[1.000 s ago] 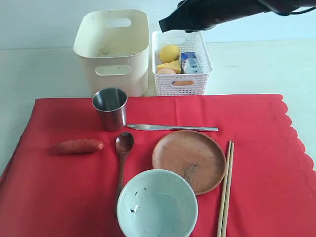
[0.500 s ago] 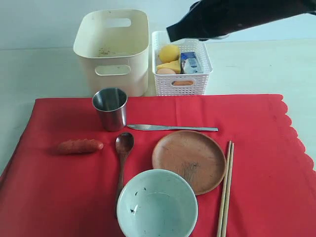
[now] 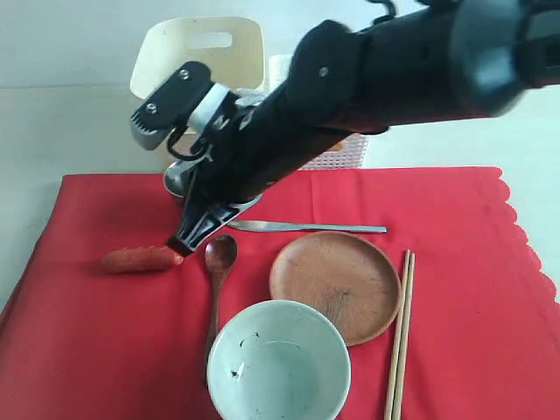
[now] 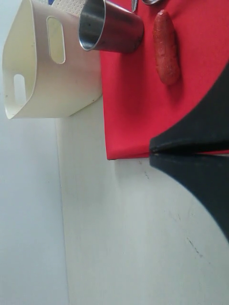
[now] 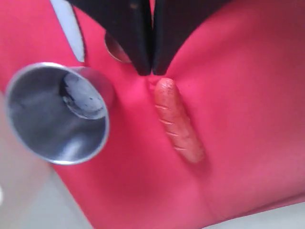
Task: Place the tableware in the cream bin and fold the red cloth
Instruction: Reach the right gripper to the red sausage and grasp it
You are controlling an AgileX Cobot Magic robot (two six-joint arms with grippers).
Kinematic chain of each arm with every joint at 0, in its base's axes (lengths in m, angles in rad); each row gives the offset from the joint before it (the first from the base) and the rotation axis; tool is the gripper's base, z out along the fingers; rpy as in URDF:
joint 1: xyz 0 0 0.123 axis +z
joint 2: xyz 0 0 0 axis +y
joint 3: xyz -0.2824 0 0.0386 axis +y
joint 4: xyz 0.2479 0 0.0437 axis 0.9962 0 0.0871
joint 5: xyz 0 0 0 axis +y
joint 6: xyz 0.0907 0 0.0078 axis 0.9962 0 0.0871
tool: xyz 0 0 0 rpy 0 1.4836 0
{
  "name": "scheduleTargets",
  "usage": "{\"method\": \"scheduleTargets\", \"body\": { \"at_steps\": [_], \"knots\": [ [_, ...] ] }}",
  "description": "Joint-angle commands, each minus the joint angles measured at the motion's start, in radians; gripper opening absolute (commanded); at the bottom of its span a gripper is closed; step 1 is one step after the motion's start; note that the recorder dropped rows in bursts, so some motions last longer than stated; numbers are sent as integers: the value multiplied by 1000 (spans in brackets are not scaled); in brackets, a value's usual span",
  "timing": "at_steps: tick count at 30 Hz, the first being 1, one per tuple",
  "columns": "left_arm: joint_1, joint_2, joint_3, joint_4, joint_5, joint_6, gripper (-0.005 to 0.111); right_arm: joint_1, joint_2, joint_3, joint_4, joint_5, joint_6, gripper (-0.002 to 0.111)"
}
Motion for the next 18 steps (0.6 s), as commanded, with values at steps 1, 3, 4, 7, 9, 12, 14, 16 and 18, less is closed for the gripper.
{"method": "scheduleTargets", "body": {
  "at_steps": [1, 3, 4, 7, 9, 12, 14, 16, 18],
  "knots": [
    [2, -6, -1, -5, -8, 0, 3, 29, 130, -160, 2, 93, -9, 0],
    [2, -6, -1, -5, -8, 0, 3, 42, 194, -233, 4, 106, 17, 0],
    [2, -6, -1, -5, -8, 0, 3, 44, 222, -259, -5, 103, 62, 0],
    [2, -6, -1, -5, -8, 0, 3, 67, 283, -333, -82, 68, 218, 8],
    [2, -6, -1, -5, -8, 0, 3, 85, 313, -372, -200, 61, 296, 18],
    [2, -6, -1, -5, -8, 0, 3, 109, 337, -397, -333, 61, 378, 37],
    [2, -6, -1, -5, -8, 0, 3, 123, 350, -405, -356, 65, 381, 49],
    [2, -6, -1, -5, -8, 0, 3, 125, 362, -417, -358, 75, 370, 58],
    [2, -6, -1, -5, -8, 0, 3, 125, 378, -436, -358, 98, 370, 63]
  ]
}}
